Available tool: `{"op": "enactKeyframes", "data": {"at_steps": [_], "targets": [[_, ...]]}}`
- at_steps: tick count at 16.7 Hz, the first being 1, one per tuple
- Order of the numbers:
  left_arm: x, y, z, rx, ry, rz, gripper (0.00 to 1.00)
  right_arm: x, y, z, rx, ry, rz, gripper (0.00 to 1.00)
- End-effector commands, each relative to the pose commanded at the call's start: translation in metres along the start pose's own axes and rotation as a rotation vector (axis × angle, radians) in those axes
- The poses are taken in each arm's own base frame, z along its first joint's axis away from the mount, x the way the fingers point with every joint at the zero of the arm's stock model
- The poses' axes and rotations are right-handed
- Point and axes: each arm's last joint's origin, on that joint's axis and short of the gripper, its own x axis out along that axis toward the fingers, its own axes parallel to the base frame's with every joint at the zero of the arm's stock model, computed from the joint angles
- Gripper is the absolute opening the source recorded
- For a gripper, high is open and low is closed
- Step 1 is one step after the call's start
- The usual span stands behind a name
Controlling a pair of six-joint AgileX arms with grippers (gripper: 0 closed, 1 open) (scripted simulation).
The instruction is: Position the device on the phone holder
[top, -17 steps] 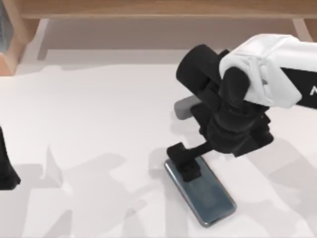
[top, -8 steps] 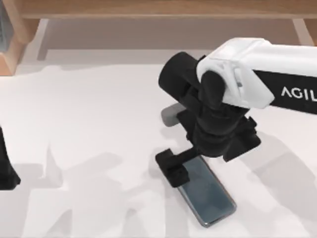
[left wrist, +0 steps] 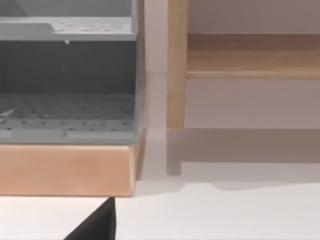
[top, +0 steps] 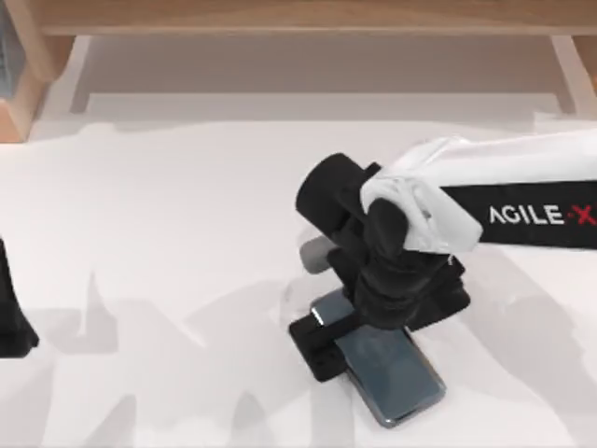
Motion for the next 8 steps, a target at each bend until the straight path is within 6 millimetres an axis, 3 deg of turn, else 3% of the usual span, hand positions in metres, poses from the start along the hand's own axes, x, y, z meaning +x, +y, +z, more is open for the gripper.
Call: {"op": "enactKeyframes", "data": {"at_steps": [5,8], "targets": [[0.0000,0.0000,0.0000,0.000,0.000,0.000,1.00,0.0069,-0.0001,-0.0012,0.000,0.004,-0.001,1.00],[0.0000,0.0000,0.0000,0.000,0.000,0.000,1.00,0.0069,-0.0001,-0.0012,0.000,0.004,-0.001,0.77]]}}
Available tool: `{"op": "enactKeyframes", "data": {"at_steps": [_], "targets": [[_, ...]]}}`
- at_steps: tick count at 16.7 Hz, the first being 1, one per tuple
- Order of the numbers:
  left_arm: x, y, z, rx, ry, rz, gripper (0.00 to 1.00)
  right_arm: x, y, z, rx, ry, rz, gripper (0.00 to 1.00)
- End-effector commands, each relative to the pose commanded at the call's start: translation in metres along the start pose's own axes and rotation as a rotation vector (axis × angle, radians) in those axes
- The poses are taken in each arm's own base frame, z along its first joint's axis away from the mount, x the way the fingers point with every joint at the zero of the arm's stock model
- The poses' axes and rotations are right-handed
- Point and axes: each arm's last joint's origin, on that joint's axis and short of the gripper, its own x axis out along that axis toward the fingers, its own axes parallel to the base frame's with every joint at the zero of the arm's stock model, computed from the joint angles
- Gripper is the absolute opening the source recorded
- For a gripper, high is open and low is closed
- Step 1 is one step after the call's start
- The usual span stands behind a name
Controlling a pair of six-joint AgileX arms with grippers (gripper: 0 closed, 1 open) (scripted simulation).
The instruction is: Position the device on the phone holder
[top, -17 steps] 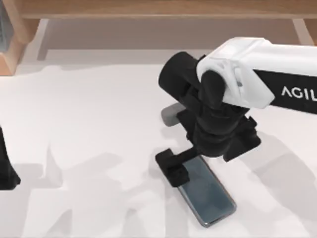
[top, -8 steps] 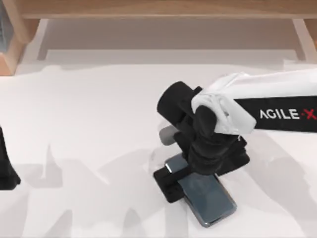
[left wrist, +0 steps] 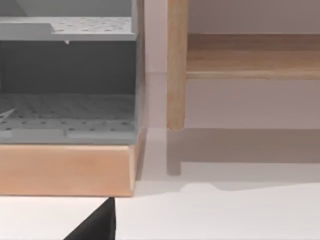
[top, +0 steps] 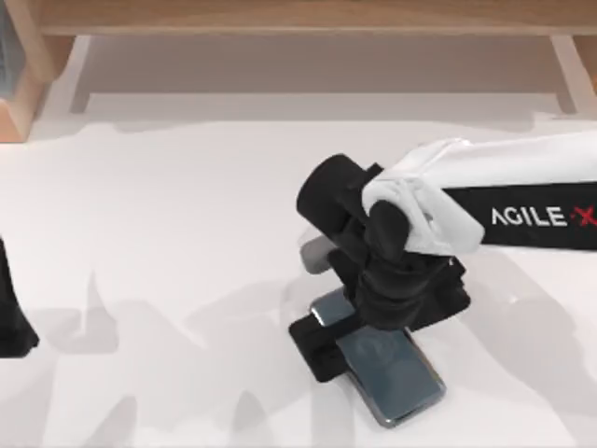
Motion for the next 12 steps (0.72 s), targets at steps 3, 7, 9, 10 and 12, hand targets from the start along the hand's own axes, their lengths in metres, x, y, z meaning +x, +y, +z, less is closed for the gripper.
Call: {"op": "enactKeyframes", "data": {"at_steps": [3,7,9,10,12], "targets": [[0.0000,0.0000,0.0000,0.000,0.000,0.000,1.00,0.0000,0.0000,0.0000,0.000,0.000,0.000,0.55],[0.0000,0.0000,0.0000,0.000,0.000,0.000,1.00,0.0000,0.0000,0.0000,0.000,0.000,0.000,0.25],[0.0000,0.0000,0.0000,0.000,0.000,0.000,1.00,0.0000,0.0000,0.0000,0.000,0.000,0.000,0.10],[0.0000,0.0000,0.0000,0.000,0.000,0.000,1.00,0.0000,0.0000,0.0000,0.000,0.000,0.000,0.02],[0.0000,0.0000,0.0000,0.000,0.000,0.000,1.00,0.0000,0.0000,0.0000,0.000,0.000,0.000,0.00]]}}
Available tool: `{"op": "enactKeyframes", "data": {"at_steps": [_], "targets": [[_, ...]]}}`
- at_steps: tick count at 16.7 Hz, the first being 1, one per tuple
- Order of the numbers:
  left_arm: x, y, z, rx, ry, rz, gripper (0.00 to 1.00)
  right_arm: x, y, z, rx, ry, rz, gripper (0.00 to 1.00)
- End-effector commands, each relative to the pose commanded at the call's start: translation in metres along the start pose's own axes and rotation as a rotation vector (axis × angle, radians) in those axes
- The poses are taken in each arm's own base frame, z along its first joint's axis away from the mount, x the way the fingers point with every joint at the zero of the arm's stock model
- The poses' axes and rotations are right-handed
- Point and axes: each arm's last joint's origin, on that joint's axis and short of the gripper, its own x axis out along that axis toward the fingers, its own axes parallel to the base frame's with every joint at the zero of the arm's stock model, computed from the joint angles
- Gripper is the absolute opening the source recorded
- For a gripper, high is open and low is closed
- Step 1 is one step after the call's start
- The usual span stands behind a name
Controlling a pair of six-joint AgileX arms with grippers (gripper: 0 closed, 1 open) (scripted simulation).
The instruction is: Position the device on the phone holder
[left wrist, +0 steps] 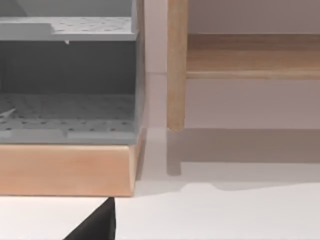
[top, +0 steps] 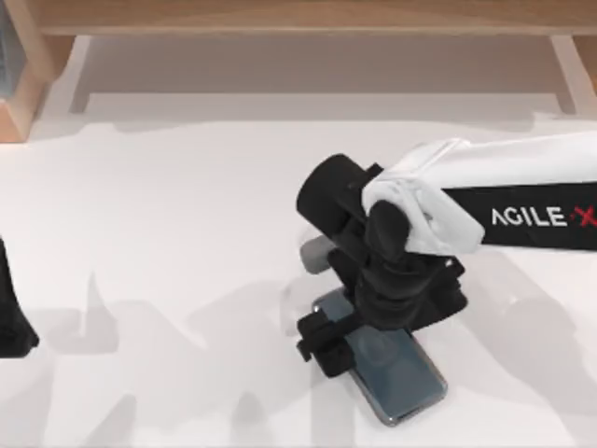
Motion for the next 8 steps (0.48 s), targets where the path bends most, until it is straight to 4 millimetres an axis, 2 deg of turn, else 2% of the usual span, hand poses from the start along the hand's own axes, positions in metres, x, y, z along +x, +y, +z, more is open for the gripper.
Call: {"op": "enactKeyframes", "data": {"at_steps": [6,7,8], "targets": [[0.000,0.000,0.000,0.000,0.000,0.000,1.00,0.000,0.000,0.000,0.000,0.000,0.000,0.00],[0.000,0.000,0.000,0.000,0.000,0.000,1.00,-0.017,-0.001,0.001,0.001,-0.032,-0.004,0.00],[0.000,0.000,0.000,0.000,0.000,0.000,1.00,-0.019,-0.001,0.001,0.001,-0.033,-0.004,0.00]]}}
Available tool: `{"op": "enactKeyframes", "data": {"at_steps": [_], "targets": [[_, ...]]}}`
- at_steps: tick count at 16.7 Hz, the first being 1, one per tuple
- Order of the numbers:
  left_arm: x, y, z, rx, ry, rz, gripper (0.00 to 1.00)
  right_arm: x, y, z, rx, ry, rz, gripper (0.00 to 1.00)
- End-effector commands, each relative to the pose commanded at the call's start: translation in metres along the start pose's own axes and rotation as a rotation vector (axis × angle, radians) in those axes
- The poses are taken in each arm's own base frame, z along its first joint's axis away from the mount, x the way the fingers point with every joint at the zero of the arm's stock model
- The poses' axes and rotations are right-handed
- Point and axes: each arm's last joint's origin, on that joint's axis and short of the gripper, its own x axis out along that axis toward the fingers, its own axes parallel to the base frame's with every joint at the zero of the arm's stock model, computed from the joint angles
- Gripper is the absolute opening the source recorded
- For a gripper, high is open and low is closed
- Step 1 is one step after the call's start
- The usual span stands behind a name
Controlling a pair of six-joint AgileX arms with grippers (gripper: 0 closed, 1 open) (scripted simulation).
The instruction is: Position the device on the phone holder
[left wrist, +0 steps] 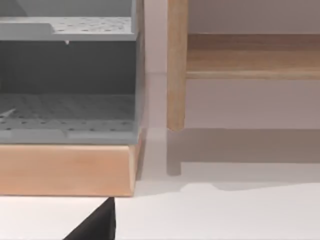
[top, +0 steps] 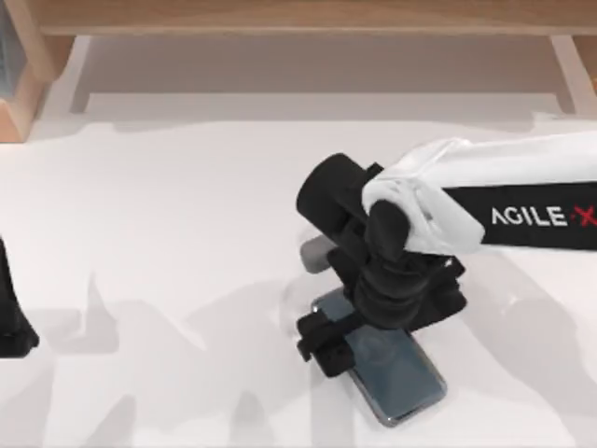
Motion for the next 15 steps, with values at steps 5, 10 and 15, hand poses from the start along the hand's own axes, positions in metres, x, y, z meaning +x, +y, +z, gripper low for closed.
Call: {"op": "enactKeyframes", "data": {"at_steps": [5,10,15], "targets": [[0.000,0.000,0.000,0.000,0.000,0.000,1.00,-0.017,0.000,0.001,0.000,0.004,-0.001,0.00],[0.000,0.000,0.000,0.000,0.000,0.000,1.00,-0.017,0.000,0.001,0.002,0.006,-0.001,0.00],[0.000,0.000,0.000,0.000,0.000,0.000,1.00,-0.068,-0.047,0.013,0.137,-0.107,0.112,0.00]]}}
